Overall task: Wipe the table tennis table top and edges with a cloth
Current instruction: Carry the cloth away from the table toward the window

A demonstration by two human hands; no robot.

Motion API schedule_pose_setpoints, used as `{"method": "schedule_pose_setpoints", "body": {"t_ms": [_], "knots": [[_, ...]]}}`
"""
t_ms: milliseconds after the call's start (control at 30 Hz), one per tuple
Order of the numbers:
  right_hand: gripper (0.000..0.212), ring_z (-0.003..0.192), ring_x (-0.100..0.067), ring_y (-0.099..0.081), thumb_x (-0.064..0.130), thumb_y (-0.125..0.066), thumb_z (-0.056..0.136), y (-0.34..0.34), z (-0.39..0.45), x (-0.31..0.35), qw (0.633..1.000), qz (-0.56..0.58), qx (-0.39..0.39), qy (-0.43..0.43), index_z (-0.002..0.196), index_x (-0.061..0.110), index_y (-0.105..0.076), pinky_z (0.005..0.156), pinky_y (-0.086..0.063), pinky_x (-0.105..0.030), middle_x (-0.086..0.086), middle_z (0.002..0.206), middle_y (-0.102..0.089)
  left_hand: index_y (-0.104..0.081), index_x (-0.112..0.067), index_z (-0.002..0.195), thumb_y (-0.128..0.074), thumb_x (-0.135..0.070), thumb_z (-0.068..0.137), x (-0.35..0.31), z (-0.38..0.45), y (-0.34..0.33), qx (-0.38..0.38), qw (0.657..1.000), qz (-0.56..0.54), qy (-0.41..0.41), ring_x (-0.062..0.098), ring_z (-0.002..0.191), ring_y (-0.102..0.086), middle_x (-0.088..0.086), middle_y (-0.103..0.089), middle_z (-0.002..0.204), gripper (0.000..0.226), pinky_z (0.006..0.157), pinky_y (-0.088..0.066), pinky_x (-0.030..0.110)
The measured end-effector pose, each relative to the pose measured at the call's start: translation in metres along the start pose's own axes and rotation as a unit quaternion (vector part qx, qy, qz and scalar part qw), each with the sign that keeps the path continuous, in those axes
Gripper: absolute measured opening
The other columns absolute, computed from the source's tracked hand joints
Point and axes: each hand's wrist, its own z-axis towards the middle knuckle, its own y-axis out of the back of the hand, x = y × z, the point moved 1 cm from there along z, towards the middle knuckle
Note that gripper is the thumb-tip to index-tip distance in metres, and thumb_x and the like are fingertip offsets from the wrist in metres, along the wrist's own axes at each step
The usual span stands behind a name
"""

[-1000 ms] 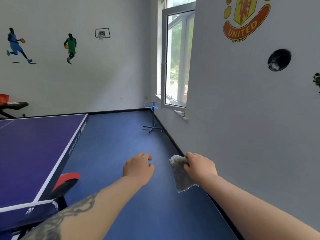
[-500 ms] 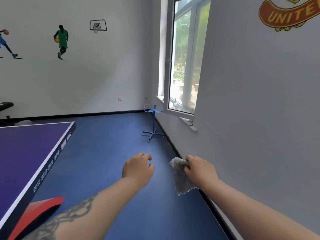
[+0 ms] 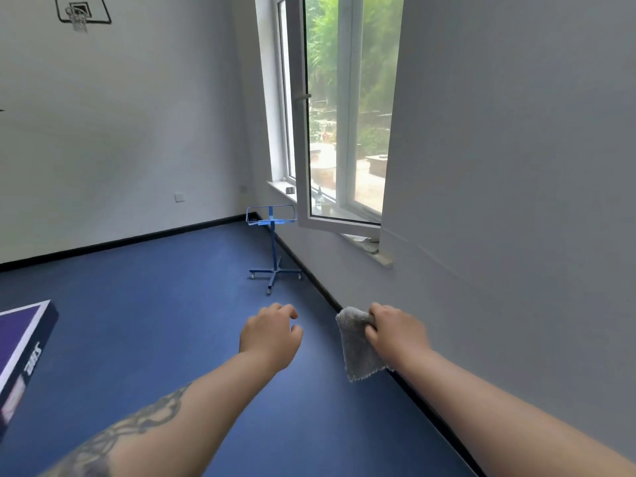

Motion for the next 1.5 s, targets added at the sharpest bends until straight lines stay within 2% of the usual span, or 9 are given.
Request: {"method": "schedule_pose_setpoints", "body": {"t_ms": [100,300,433,633,933,1167,1500], "knots": [[0.014,0.097,-0.028,-0.061,0.030,-0.044,0.097,-0.016,0.061,-0.004,1.000,-0.004,-0.002,-0.019,0.100,0.018,-0.050,0.065,-0.036,-0.032,-0.002,0.107,-0.063,-0.052,-0.028,0.129,-0.039,-0.031,0.098,0.007,0.071,-0.013,0.002,1.000,-0.010,-0.018,0.019,0.108,-0.051,-0.008,-0.052,0.129,0.034,0.079,-0.040,0.028],[0.019,0.100,-0.028,-0.061,0.033,-0.043,0.098,-0.047,0.182,-0.016,0.999,-0.004,0.002,-0.037,0.106,0.019,-0.052,0.068,-0.038,-0.032,-0.001,0.110,-0.063,-0.052,-0.029,0.128,-0.040,-0.031,0.097,0.016,0.207,-0.040,0.008,0.999,-0.026,-0.036,0.019,0.111,-0.049,-0.008,-0.053,0.128,0.034,0.082,-0.041,0.028],[0.018,0.102,-0.028,-0.061,0.034,-0.043,0.098,-0.065,0.263,-0.025,0.998,0.004,0.015,-0.053,0.106,0.020,-0.051,0.069,-0.038,-0.032,0.000,0.112,-0.063,-0.053,-0.028,0.128,-0.040,-0.031,0.097,0.021,0.297,-0.055,0.016,0.998,-0.028,-0.046,0.017,0.114,-0.049,-0.008,-0.053,0.129,0.034,0.089,-0.041,0.028],[0.018,0.102,-0.026,-0.061,0.033,-0.042,0.099,-0.091,0.369,-0.027,0.996,0.003,0.029,-0.090,0.108,0.021,-0.052,0.067,-0.038,-0.032,0.002,0.114,-0.063,-0.052,-0.028,0.129,-0.039,-0.030,0.097,0.041,0.414,-0.079,0.041,0.996,-0.024,-0.072,0.016,0.113,-0.049,-0.009,-0.053,0.129,0.034,0.088,-0.039,0.026],[0.015,0.102,-0.027,-0.061,0.031,-0.041,0.099,-0.145,0.525,-0.030,0.973,0.024,0.016,-0.231,0.103,0.020,-0.051,0.067,-0.038,-0.032,0.000,0.112,-0.064,-0.055,-0.028,0.127,-0.041,-0.030,0.095,0.060,0.614,-0.117,0.083,0.981,-0.001,-0.174,0.017,0.116,-0.050,-0.007,-0.055,0.129,0.035,0.091,-0.039,0.030],[0.020,0.101,-0.028,-0.061,0.032,-0.040,0.099,-0.166,0.604,-0.051,0.945,0.029,0.009,-0.326,0.105,0.020,-0.055,0.067,-0.040,-0.032,-0.002,0.111,-0.064,-0.054,-0.028,0.128,-0.041,-0.031,0.095,0.042,0.731,-0.150,0.137,0.958,0.001,-0.253,0.018,0.117,-0.050,-0.006,-0.053,0.132,0.036,0.090,-0.040,0.031],[0.019,0.092,-0.027,-0.062,0.031,-0.037,0.101,-0.205,0.712,-0.134,0.912,0.051,-0.003,-0.406,0.100,0.018,-0.051,0.063,-0.039,-0.031,-0.001,0.108,-0.061,-0.051,-0.028,0.132,-0.040,-0.031,0.096,-0.043,0.871,-0.231,0.181,0.924,0.012,-0.336,0.018,0.122,-0.046,-0.007,-0.050,0.137,0.038,0.096,-0.036,0.031]]}}
